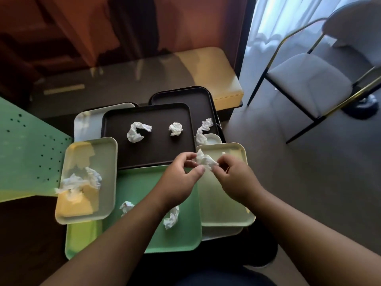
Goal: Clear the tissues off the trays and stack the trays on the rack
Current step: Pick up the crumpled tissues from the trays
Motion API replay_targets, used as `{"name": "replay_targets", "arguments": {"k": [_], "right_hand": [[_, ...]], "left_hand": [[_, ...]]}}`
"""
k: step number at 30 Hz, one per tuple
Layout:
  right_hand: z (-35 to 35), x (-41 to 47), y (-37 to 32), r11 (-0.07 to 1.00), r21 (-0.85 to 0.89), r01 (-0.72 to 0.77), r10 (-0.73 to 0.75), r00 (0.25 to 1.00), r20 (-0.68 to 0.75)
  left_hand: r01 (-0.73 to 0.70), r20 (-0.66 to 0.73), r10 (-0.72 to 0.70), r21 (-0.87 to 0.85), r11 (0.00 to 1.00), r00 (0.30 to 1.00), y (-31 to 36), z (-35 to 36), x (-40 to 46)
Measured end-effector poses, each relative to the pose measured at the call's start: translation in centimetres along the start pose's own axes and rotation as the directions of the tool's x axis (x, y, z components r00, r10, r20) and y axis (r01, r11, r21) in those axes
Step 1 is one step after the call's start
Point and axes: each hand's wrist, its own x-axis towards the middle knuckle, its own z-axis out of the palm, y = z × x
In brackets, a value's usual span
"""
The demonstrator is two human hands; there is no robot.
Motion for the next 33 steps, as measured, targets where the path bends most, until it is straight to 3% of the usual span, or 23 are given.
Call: {"name": "replay_targets", "arguments": {"k": [5, 8, 10, 13, 15, 20, 22, 25, 28, 33], "right_hand": [[-1.3, -2.4, -2.2, 0.930, 0.354, 0.095, -0.155, 0.977, 0.146], [-1.0, -2.7, -1.9, 0.899, 0.431, 0.083, -0.181, 0.965, 0.191], [-0.6, -2.4, -1.2, 0.905, 0.417, 0.085, -0.150, 0.981, 0.125], [0.2, -1.1, 0.9, 0.989, 0.066, 0.134, -0.134, 0.991, -0.004], [0.8, -0.2, 1.5, 0.976, -0.189, 0.106, -0.103, 0.994, 0.024], [2.3, 1.7, 2.0, 0.857, -0.504, 0.106, -0.009, 0.981, 0.191], [2.7, 2.1, 1.5, 0.842, -0.529, 0.106, -0.005, 0.982, 0.188], [2.5, 1.7, -0.1, 0.940, -0.287, 0.184, -0.171, 0.983, 0.070], [1.9, 0.7, -3.4, 0.912, -0.007, 0.411, -0.410, 0.910, 0.061], [1.8, 0.9, -6.4, 0.866, 0.248, 0.435, -0.467, 0.880, 0.086]], "left_hand": [[0.123, 0.114, -0.097, -0.248, 0.961, 0.989, 1.0, 1.0, -0.4], [0.097, 0.055, -0.084, -0.333, 0.938, 0.995, 1.5, 1.2, -0.2], [0.066, -0.037, -0.083, -0.330, 0.942, 0.996, 1.5, 0.9, 0.0], [0.073, -0.129, -0.123, -0.334, 0.940, 0.984, 1.2, -0.1, 0.1], [0.088, -0.140, -0.141, -0.331, 0.940, 0.980, 0.5, -1.0, -0.1], [0.104, -0.096, -0.144, -0.338, 0.935, 0.985, -1.1, -1.7, -0.7], [0.099, -0.102, -0.134, -0.298, 0.950, 0.986, -1.7, -1.9, -0.8], [0.104, -0.124, -0.150, -0.313, 0.944, 0.981, -1.7, -2.1, -0.7], [0.147, -0.118, -0.198, -0.343, 0.928, 0.973, -0.7, -2.0, 0.1], [0.109, -0.060, -0.138, -0.352, 0.930, 0.989, 2.0, -1.9, 1.5]]}}
